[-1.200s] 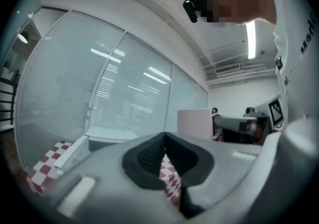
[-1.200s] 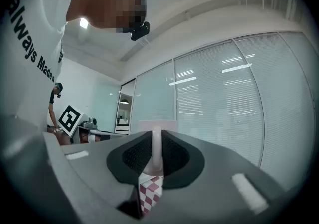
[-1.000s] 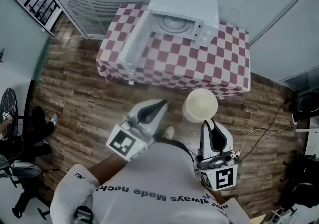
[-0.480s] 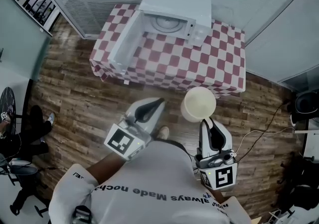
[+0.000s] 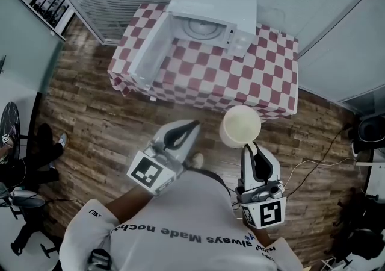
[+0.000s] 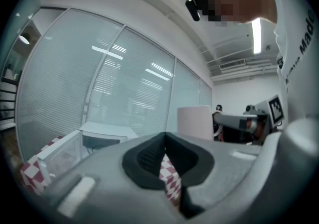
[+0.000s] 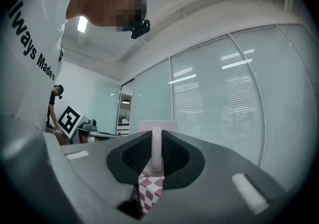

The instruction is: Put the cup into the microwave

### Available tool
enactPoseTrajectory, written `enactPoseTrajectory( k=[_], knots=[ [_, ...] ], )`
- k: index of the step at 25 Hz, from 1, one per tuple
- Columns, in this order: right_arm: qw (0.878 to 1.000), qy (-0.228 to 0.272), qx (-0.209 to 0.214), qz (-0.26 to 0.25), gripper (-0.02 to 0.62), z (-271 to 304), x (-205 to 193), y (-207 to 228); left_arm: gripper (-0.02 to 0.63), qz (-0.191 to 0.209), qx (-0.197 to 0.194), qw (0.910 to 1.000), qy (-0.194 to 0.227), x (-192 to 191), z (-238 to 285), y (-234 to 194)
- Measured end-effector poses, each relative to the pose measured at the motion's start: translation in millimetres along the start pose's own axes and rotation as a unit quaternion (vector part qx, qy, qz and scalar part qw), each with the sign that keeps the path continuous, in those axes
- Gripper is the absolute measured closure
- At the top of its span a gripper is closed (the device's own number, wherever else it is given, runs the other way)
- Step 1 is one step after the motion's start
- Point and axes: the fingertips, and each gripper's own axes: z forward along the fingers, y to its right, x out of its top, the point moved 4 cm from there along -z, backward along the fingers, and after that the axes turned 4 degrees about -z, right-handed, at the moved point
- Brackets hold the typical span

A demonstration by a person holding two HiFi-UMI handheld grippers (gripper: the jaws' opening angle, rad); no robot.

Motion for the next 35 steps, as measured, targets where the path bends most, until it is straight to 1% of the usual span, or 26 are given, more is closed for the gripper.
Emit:
enactPoseTrajectory(
  k=[6, 11, 20, 27, 32, 35],
  knots=[
    [1.000, -0.002, -0.001, -0.003, 0.552, 23.5, -4.6, 8.9, 0.606, -0.006, 0.002, 1.0000, 0.001, 0.0, 11.9, -21.1],
    [1.000, -0.005, 0.000, -0.005, 0.552, 56.9, -7.4, 15.8, 0.606, -0.018, 0.004, 0.9998, 0.004, 4.8, 26.4, -50.9],
    [1.000, -0.012, 0.007, -0.010, 0.552, 152.2, -12.4, 18.8, 0.606, -0.023, 0.005, 0.9997, 0.010, 21.5, 44.9, -139.2],
    [1.000, -0.012, -0.004, -0.014, 0.552, 229.1, -13.9, 12.5, 0.606, -0.031, -0.018, 0.9993, 0.007, 39.4, 58.6, -203.3],
    [1.000, -0.016, -0.019, -0.014, 0.552, 264.5, -17.6, 8.1, 0.606, -0.024, -0.027, 0.9993, 0.002, 45.6, 65.4, -247.2],
    [0.999, -0.020, -0.026, -0.014, 0.552, 276.6, -18.8, 7.4, 0.606, -0.020, -0.031, 0.9993, -0.006, 45.6, 69.1, -264.7]
  ],
)
